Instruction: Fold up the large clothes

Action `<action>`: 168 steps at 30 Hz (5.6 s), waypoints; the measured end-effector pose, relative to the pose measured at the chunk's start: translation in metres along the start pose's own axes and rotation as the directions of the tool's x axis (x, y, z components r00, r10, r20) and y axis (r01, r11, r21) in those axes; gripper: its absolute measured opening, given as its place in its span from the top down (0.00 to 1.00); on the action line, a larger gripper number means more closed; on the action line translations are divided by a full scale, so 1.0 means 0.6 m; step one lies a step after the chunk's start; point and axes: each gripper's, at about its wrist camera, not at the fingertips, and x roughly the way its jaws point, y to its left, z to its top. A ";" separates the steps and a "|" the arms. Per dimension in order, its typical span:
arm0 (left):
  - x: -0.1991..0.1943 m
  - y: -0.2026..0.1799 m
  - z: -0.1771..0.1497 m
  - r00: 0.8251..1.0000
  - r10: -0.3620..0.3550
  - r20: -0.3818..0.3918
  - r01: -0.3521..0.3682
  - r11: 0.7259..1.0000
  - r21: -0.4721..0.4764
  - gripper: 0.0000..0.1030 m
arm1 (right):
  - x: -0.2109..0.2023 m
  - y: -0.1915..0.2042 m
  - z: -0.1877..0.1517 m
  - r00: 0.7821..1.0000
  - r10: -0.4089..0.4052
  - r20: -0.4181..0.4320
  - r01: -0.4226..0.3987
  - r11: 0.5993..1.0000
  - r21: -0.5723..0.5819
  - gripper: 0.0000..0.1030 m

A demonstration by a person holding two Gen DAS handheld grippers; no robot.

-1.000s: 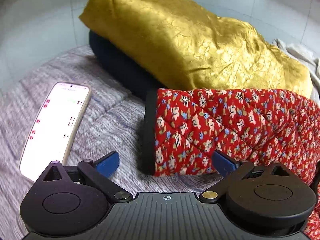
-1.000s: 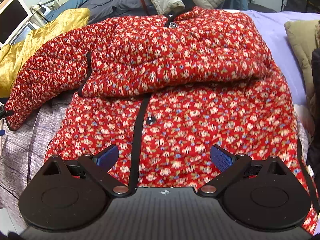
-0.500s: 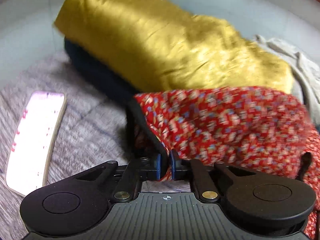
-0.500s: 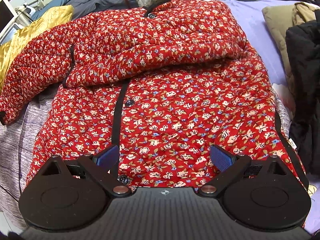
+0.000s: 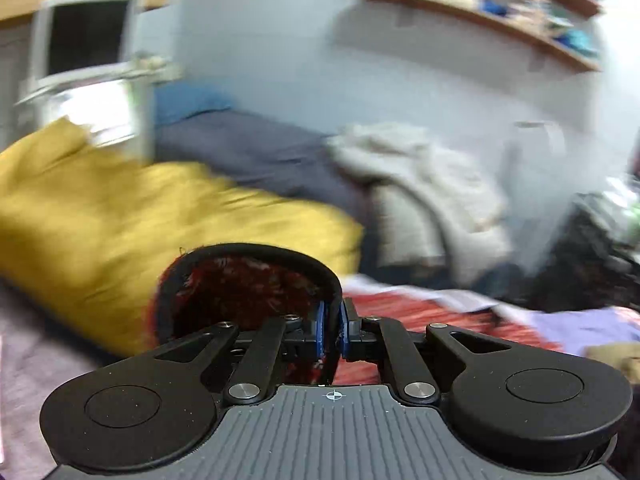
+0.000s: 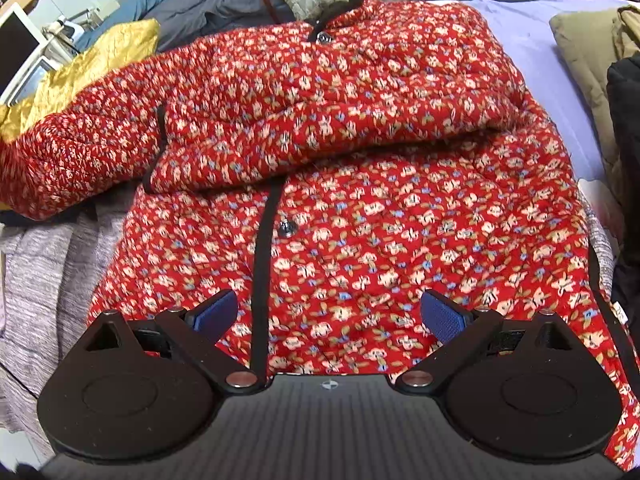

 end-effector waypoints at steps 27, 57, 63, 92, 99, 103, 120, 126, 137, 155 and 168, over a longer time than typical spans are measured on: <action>0.106 -0.182 -0.231 0.917 -0.009 -0.398 0.145 0.939 0.313 0.00 | -0.009 -0.045 0.120 0.972 0.185 0.147 -0.200 0.975 0.095 0.04; 0.102 -0.054 -0.169 0.928 0.058 -0.368 -0.018 0.994 0.112 0.00 | -0.112 -0.113 0.253 0.928 0.156 0.339 -0.154 0.988 -0.031 0.90; 0.160 -0.089 -0.131 0.935 0.038 -0.353 0.021 0.986 0.163 0.00 | -0.050 -0.188 0.243 0.959 -0.021 0.282 0.012 0.999 0.036 0.96; 0.425 -0.201 -0.163 0.890 0.175 -0.420 0.000 0.923 0.385 0.00 | 0.201 -0.063 0.275 0.978 -0.170 0.121 0.195 0.952 -0.238 0.06; 0.443 -0.207 -0.173 0.898 0.188 -0.398 -0.018 0.920 0.392 0.00 | 0.232 -0.061 0.285 0.974 -0.195 0.119 0.218 0.946 -0.238 0.00; 0.441 -0.207 -0.175 0.901 0.188 -0.391 -0.023 0.921 0.390 0.00 | 0.239 -0.062 0.290 0.973 -0.201 0.109 0.222 0.945 -0.239 0.00; 0.305 -0.179 -0.168 0.933 0.167 -0.319 -0.024 0.912 0.408 0.00 | 0.101 -0.060 0.215 0.968 -0.074 0.238 0.113 0.981 -0.155 0.00; 0.154 -0.123 -0.176 0.978 0.094 -0.187 -0.009 0.913 0.408 0.00 | -0.064 -0.064 0.110 0.797 -0.098 0.597 0.247 0.953 -0.173 0.00; 0.001 -0.011 -0.241 0.934 0.164 -0.318 -0.054 0.943 0.329 0.00 | -0.115 -0.137 -0.023 0.929 -0.186 0.320 0.252 0.951 -0.179 0.00; -0.043 0.038 -0.365 0.838 0.076 -0.541 0.103 0.950 0.293 0.00 | -0.095 -0.243 -0.150 0.990 -0.115 -0.087 0.126 0.984 0.128 0.03; -0.035 0.002 -0.405 0.791 0.064 -0.608 0.158 0.939 0.305 0.00 | -0.066 -0.259 -0.150 0.980 -0.058 -0.188 0.083 0.989 0.126 0.54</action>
